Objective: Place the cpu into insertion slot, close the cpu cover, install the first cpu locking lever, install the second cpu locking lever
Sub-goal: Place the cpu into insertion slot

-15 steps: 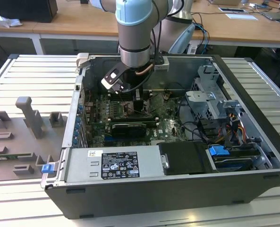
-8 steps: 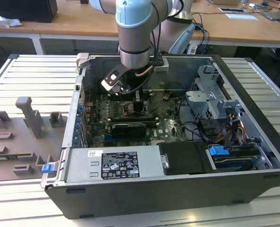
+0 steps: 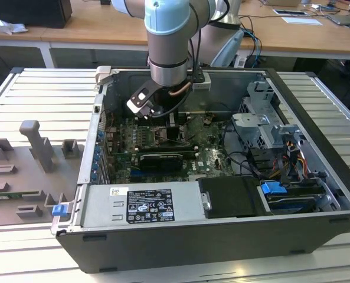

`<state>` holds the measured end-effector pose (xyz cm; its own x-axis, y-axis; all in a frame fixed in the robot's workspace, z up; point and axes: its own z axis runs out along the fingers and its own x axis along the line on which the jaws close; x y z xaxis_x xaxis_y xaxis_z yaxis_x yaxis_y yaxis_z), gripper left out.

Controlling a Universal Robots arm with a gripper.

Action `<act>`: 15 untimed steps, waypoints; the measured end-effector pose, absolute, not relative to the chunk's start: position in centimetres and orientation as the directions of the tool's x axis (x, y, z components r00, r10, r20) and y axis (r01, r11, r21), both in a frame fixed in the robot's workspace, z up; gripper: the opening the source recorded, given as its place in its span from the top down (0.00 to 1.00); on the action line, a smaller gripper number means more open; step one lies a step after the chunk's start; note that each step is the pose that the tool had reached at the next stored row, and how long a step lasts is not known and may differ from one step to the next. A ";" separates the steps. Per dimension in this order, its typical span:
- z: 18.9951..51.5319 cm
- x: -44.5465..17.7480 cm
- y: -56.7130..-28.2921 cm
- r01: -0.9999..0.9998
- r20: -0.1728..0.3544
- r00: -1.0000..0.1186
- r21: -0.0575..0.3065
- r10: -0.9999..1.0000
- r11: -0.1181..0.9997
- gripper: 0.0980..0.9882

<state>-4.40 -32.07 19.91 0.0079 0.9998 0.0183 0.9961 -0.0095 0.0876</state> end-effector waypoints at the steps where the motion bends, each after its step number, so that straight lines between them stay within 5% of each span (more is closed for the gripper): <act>1: 19.9 -4.4 -32.1 0.996 0.018 0.008 0.088 1.000 -0.009 0.50; 4: 19.9 -4.4 -32.1 0.996 0.018 0.008 0.088 1.000 -0.009 0.42; 15: 19.9 -4.4 -31.8 0.996 0.026 0.008 0.087 1.000 -0.010 0.42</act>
